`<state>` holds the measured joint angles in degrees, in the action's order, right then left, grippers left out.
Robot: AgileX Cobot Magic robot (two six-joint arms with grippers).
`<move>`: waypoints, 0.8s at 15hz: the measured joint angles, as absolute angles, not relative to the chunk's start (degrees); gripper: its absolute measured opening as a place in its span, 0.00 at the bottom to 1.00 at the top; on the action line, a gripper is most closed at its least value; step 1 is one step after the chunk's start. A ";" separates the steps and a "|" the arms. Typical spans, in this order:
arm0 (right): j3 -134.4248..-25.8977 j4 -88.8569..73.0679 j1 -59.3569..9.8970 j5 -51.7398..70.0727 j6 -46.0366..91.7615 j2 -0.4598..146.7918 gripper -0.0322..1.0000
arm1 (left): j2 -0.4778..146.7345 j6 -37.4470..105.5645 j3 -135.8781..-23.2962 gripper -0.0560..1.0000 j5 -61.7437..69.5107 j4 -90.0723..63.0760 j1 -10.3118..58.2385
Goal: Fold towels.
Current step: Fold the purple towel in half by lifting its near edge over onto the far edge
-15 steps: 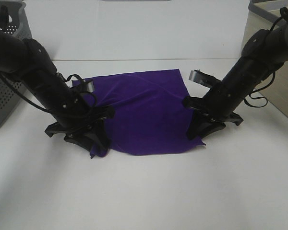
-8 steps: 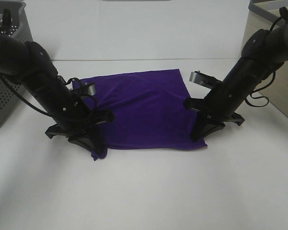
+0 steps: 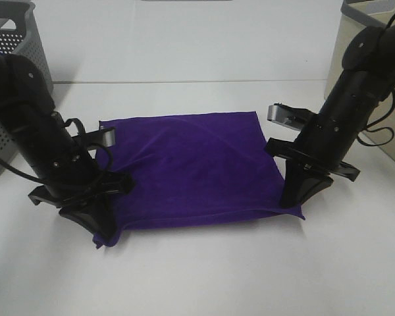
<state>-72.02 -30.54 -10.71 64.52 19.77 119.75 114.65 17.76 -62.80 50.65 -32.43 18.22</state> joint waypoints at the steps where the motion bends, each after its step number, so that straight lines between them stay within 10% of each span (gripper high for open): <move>1: -69.61 -30.83 -10.77 65.26 18.96 116.83 0.06 | 111.67 17.48 -61.42 0.05 50.59 -32.37 18.22; 12: -77.35 -30.31 -10.77 57.64 18.05 103.71 0.06 | 98.32 14.61 -64.00 0.05 41.65 -29.51 18.22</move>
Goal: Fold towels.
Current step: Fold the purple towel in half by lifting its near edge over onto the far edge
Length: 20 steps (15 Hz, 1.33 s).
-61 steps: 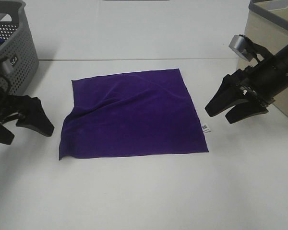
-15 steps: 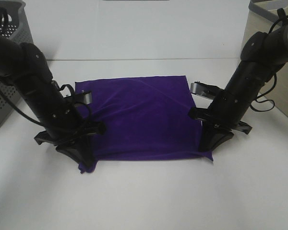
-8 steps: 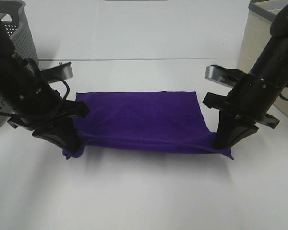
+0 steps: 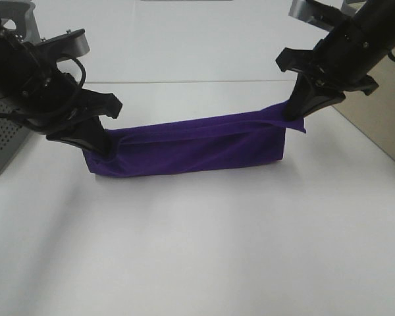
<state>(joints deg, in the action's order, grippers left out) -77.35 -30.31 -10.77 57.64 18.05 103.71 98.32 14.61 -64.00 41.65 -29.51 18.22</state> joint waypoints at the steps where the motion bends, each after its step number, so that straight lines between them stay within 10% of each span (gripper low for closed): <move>1: -78.72 -30.31 -10.77 56.26 18.05 104.45 0.06 | 98.32 14.61 -64.00 0.05 39.76 -29.28 18.22; 20: -96.94 -27.85 -10.77 44.63 23.15 131.44 0.06 | 125.94 17.70 -88.06 0.07 34.09 -22.23 15.99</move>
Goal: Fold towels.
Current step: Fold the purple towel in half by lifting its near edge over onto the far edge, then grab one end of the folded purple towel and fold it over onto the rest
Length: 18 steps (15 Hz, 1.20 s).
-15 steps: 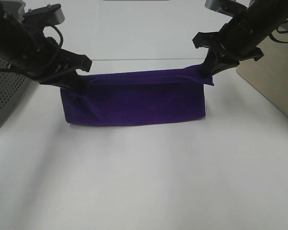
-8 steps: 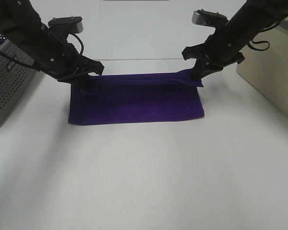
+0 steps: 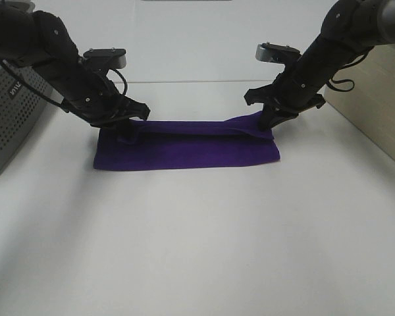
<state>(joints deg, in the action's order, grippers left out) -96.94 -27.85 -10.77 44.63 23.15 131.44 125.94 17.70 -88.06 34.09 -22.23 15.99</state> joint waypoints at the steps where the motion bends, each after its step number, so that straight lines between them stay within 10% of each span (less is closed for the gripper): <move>1: -96.94 -27.85 -10.77 44.63 23.15 131.49 0.09 | 126.11 17.70 -88.69 0.10 36.38 -22.23 15.58; 3: -96.94 -27.73 -10.77 44.92 23.15 131.49 0.18 | 126.11 17.36 -89.61 0.21 39.30 -22.12 14.61; 8: -96.94 -25.55 -10.71 49.96 23.15 131.09 0.85 | 126.11 16.27 -92.70 0.75 50.13 -19.19 13.01; 18: -97.12 -14.32 -10.71 68.93 12.20 112.99 0.91 | 127.02 23.84 -93.22 0.78 58.10 -28.76 1.60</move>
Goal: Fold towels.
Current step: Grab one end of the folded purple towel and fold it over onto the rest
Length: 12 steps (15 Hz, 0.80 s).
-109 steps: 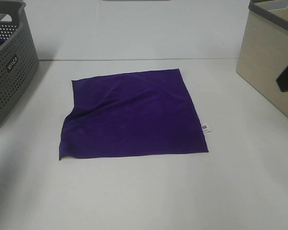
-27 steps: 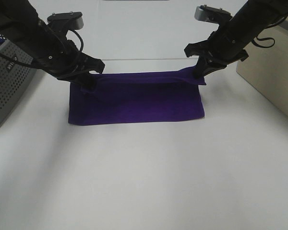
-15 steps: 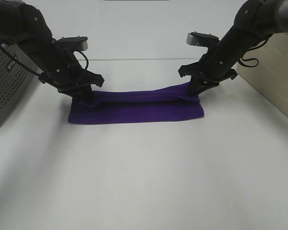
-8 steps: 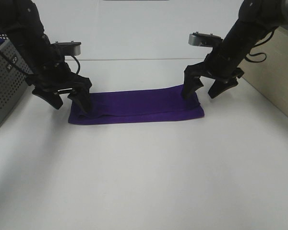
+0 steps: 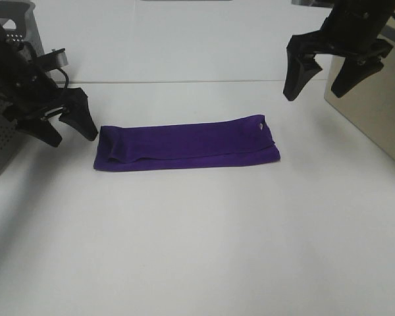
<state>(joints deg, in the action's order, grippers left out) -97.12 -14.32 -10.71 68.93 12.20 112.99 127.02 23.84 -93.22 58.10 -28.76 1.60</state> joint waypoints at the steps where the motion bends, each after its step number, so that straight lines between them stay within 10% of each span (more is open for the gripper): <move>1: -97.12 -14.27 -10.71 69.16 11.12 111.21 0.91 | 127.83 26.36 -93.22 0.78 58.10 -32.26 0.57; 12: -90.58 -12.95 -10.71 69.84 7.73 96.09 0.91 | 134.82 30.88 -93.97 0.78 54.95 -44.23 0.34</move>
